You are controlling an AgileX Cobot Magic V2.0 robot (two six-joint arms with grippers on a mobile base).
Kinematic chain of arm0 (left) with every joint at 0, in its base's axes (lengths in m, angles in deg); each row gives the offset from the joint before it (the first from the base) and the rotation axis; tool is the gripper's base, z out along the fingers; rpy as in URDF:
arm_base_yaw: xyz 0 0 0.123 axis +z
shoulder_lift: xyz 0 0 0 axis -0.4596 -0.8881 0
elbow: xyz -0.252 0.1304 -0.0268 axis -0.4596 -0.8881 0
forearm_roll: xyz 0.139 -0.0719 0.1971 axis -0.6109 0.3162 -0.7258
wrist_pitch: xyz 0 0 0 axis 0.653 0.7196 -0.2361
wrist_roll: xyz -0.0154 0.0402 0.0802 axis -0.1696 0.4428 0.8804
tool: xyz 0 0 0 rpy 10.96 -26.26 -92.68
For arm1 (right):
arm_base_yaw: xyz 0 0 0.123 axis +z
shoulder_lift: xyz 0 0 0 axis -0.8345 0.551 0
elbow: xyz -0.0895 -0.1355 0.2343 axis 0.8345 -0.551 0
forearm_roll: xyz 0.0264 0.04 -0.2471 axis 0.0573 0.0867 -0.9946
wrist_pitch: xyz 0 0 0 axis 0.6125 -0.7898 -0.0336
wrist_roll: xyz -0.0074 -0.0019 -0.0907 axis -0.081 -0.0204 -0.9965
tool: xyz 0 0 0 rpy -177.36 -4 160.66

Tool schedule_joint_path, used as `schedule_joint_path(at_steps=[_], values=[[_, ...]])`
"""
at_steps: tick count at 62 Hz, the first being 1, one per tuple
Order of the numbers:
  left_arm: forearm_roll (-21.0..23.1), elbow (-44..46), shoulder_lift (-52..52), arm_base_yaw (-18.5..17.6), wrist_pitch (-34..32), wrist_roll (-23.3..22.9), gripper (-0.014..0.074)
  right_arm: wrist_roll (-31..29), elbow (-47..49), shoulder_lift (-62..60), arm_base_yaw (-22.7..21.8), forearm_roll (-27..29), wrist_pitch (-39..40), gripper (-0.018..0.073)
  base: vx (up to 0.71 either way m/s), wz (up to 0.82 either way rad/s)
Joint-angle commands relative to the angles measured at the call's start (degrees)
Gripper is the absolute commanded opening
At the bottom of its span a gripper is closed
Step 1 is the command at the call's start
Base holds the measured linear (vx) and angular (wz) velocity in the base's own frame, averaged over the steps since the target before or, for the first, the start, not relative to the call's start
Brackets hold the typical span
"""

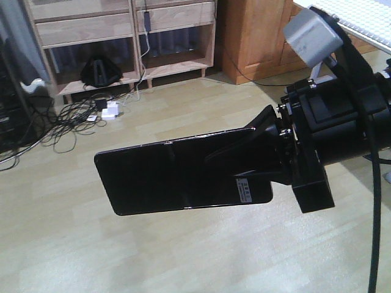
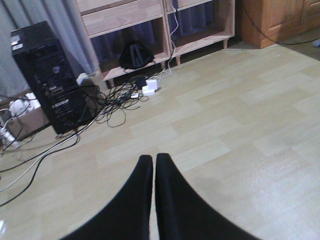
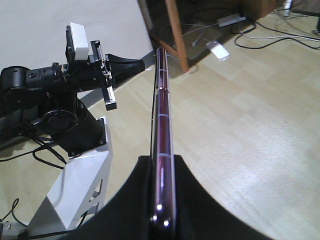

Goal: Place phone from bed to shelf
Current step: 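Hold the phone while the base drives to the wooden shelf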

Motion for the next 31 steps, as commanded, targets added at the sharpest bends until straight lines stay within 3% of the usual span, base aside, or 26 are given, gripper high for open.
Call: schedule_joint_path(at_steps=[1, 31], values=[[0.09, -0.26, 0.42, 0.04, -4.2, 0.0, 0.0001, -0.51, 1.5, -1.46, 0.03, 4.51, -1.99, -0.0001, 0.46, -0.19], [0.09, -0.26, 0.42, 0.04, -4.2, 0.0, 0.0001, -0.51, 1.5, -1.46, 0.03, 4.5, -1.99, -0.0001, 0.48, -0.14]])
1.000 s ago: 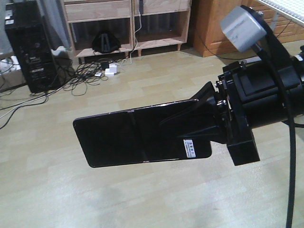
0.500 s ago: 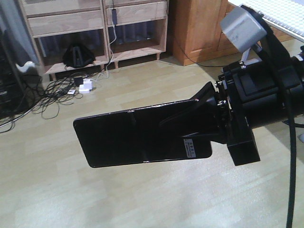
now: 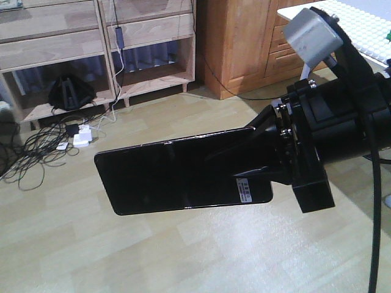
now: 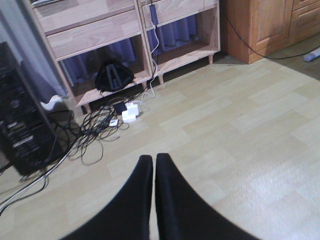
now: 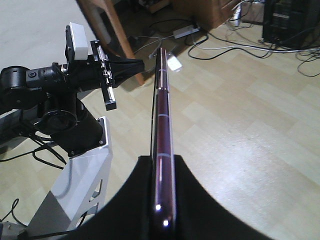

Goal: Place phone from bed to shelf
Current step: 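Hold the phone while the base drives to the wooden shelf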

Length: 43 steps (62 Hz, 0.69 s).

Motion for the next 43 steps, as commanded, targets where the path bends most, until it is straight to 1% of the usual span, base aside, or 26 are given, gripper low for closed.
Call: schedule_joint_path(at_steps=[1, 43], values=[[0.09, -0.26, 0.42, 0.04, -4.2, 0.0, 0.0001, -0.51, 1.5, -1.46, 0.03, 4.5, -1.99, -0.0001, 0.49, -0.09], [0.09, -0.26, 0.42, 0.04, -4.2, 0.0, 0.0001, -0.51, 1.5, -1.46, 0.03, 4.5, -1.99, -0.0001, 0.49, -0.11]])
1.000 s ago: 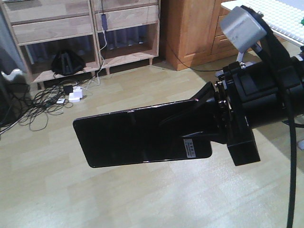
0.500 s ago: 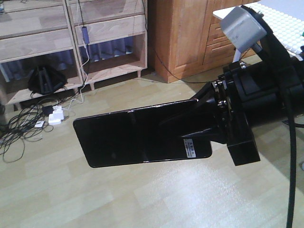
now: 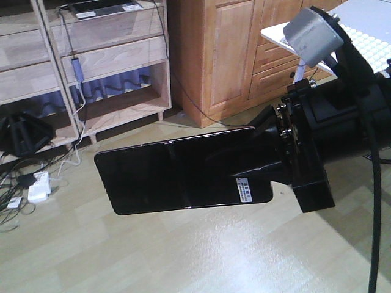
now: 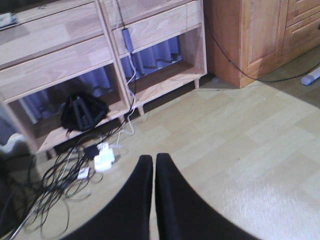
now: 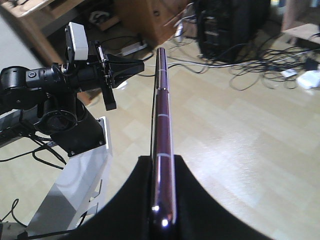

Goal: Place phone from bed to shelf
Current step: 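Hold the phone while the base drives to the wooden shelf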

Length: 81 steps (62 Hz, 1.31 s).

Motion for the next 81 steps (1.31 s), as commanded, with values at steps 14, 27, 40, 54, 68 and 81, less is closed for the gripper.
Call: schedule_joint_path(at_steps=[14, 27, 40, 54, 68, 81], values=[[0.09, -0.26, 0.42, 0.04, -4.2, 0.0, 0.0001, -0.51, 1.5, -1.46, 0.03, 4.5, -1.99, -0.0001, 0.49, -0.12], [0.09, -0.26, 0.42, 0.04, -4.2, 0.0, 0.0001, -0.51, 1.5, -1.46, 0.03, 4.5, -1.99, -0.0001, 0.5, -0.06], [0.09, -0.26, 0.42, 0.04, -4.2, 0.0, 0.0001, -0.51, 1.5, -1.46, 0.03, 4.5, -1.99, -0.0001, 0.51, 0.01], [0.09, -0.26, 0.42, 0.04, -4.2, 0.0, 0.0001, -0.51, 1.5, -1.46, 0.03, 4.5, -1.99, -0.0001, 0.51, 0.07], [0.09, -0.26, 0.42, 0.04, -4.2, 0.0, 0.0001, -0.51, 1.5, -1.46, 0.03, 4.5, -1.99, -0.0001, 0.49, 0.07], [0.09, -0.26, 0.42, 0.04, -4.2, 0.0, 0.0001, -0.51, 1.5, -1.46, 0.03, 4.5, -1.99, -0.0001, 0.48, 0.08]])
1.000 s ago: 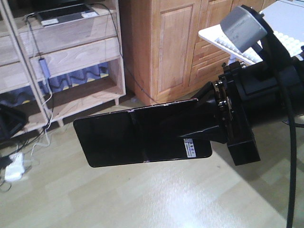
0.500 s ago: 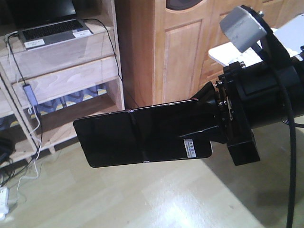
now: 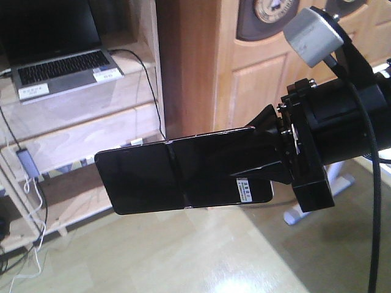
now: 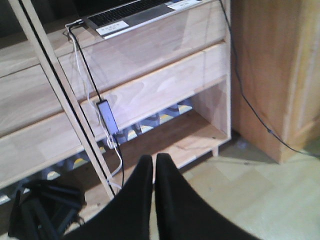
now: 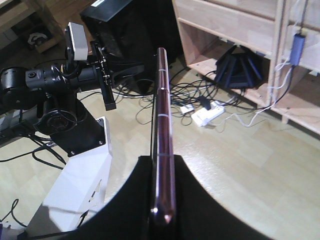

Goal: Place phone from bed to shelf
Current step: 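Hold the phone while the base drives to the wooden shelf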

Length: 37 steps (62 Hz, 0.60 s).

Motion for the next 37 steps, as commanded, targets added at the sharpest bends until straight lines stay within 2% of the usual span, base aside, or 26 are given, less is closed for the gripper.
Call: schedule_joint_path(at_steps=[1, 18, 37], values=[[0.09, -0.26, 0.42, 0.04, -4.2, 0.0, 0.0001, -0.51, 1.5, -1.46, 0.03, 4.5, -1.99, -0.0001, 0.47, 0.12], [0.09, -0.26, 0.42, 0.04, -4.2, 0.0, 0.0001, -0.51, 1.5, -1.46, 0.03, 4.5, -1.99, -0.0001, 0.45, 0.18], [0.09, -0.26, 0.42, 0.04, -4.2, 0.0, 0.0001, -0.51, 1.5, -1.46, 0.03, 4.5, -1.99, -0.0001, 0.41, 0.32]])
